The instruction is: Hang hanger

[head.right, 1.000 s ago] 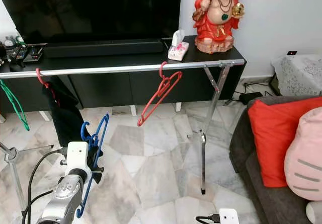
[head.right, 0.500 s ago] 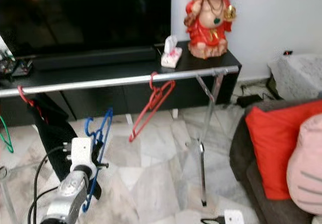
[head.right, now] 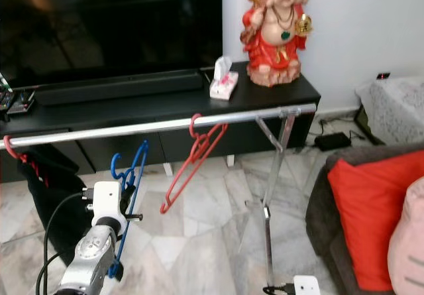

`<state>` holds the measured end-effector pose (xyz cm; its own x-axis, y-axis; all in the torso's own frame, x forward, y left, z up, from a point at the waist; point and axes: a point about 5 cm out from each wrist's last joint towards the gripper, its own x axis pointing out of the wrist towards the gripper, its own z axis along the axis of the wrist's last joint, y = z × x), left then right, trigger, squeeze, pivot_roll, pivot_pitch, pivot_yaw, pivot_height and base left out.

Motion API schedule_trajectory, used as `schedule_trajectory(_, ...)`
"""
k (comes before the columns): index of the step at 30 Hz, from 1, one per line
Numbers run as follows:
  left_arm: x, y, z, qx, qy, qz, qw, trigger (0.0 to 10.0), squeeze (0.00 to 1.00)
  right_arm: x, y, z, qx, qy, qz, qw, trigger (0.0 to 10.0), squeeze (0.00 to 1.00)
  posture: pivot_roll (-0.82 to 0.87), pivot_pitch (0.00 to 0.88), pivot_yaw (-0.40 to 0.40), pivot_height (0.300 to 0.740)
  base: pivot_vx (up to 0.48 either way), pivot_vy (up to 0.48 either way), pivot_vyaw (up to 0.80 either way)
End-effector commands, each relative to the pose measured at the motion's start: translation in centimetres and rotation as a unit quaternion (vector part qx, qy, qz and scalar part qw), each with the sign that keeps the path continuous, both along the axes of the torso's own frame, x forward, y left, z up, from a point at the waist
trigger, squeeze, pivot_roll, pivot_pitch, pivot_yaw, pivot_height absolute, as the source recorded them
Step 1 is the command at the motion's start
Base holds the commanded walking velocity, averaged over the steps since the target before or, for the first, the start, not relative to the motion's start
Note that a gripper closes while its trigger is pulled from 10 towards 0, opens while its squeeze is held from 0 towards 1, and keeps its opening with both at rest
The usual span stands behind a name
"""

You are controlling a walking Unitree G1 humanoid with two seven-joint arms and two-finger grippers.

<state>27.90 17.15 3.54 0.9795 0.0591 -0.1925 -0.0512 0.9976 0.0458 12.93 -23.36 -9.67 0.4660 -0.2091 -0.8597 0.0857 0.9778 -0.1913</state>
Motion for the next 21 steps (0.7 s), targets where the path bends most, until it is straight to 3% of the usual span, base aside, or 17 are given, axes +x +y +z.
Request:
schedule_trajectory(1,0.1,1.1,0.6,0.016,-0.017,0.018,1.000,10.0,0.00,0.4,0.9,-0.1,0.011,-0.006,0.004,1.000,10.0,0.00,-0.19,0.000,0.003,0.740,0.296,0.000,0.00)
schedule_trajectory(4,0.1,1.3,0.9,0.023,-0.029,0.029,0.999,10.0,0.00,0.4,0.9,-0.1,0.011,-0.005,0.004,1.000,10.0,0.00,-0.19,0.000,0.003,0.740,0.285,0.000,0.00)
schedule_trajectory(21,0.1,1.5,2.9,0.054,-0.102,0.046,0.992,10.0,0.00,0.0,0.7,-0.2,0.009,0.000,0.005,1.000,10.0,0.00,-0.20,0.000,-0.002,0.740,0.000,0.000,0.00)
